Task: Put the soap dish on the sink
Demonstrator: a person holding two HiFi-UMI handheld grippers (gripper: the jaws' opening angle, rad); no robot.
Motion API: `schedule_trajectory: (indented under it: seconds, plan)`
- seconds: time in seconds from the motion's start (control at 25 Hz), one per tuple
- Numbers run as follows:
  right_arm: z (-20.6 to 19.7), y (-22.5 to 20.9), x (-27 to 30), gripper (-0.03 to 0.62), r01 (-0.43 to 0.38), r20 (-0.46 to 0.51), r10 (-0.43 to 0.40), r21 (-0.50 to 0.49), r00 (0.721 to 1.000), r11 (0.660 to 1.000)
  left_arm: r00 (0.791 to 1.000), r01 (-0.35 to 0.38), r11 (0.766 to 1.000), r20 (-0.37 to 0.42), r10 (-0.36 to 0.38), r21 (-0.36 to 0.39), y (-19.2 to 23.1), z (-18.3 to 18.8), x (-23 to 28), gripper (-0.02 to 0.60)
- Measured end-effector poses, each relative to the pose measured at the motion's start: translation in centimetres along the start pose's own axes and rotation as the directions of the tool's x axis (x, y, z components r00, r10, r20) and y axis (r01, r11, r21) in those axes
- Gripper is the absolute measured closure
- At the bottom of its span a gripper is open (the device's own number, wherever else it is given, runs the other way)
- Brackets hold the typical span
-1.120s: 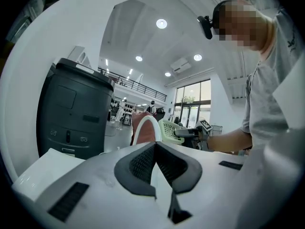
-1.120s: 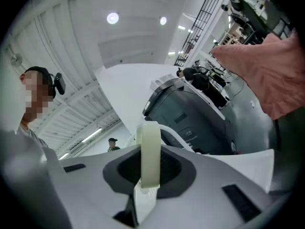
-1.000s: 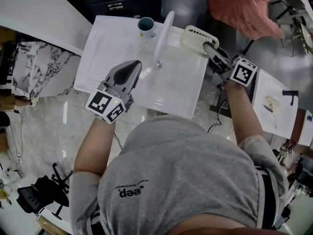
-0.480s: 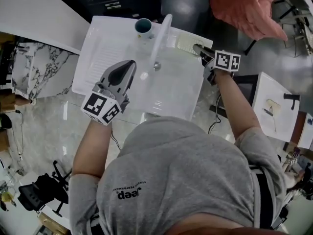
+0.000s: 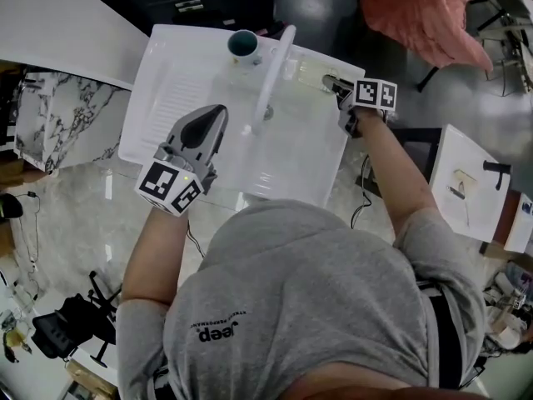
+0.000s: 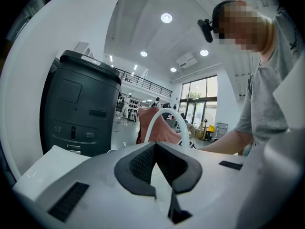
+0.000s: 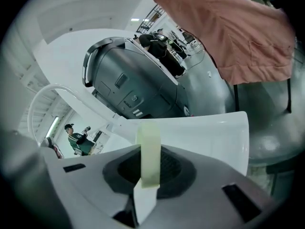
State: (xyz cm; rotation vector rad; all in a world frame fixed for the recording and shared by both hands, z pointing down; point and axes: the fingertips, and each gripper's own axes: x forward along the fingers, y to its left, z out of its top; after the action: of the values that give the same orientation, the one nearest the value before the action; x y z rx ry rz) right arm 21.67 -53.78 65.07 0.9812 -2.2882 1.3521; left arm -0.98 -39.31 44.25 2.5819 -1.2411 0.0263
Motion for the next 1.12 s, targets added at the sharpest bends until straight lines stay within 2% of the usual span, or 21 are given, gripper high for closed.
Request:
schedule_trajectory:
  seconds: [0.24,0.52,0.84,1.0,1.12]
  plan:
    - [-0.8,-2.1,1.3,0.500,0.079,-0.056,-0.079,-0.016,0.995,0.997,1.000,0.007,1.000,-0.008,-0.007,-0.004,0.7,-0.7,0.9,0.568]
    - [-0.7,-3.0,1.7,0.485,0.118,-0.072,-0.117,-0.001,0.990,0.993,1.000,0.004,1.000,-0.007,-0.004,-0.001,1.8,-0.6,1.4,0.568]
    - [-0.3,-4.9,1.1,0.446,0.204,-0.087,-0.204,-0.015,0.975,0.979,1.000,-0.010,1.000,-0.004,0.010,-0.007,1.8,-0.4,1.4,0.568]
    - [-0.5,-5.6,1.2,0.406,0.282,-0.109,-0.288,-0.071,0.951,0.957,1.000,-0.009,1.000,-0.007,0.009,-0.003,1.9,-0.5,1.0,0.568]
    - [-0.8,-6.6,1.1,0.362,0.364,-0.132,-0.386,-0.164,0.913,0.917,1.000,-0.011,1.000,-0.010,0.011,-0.008,1.9,-0.7,0.8,0.568]
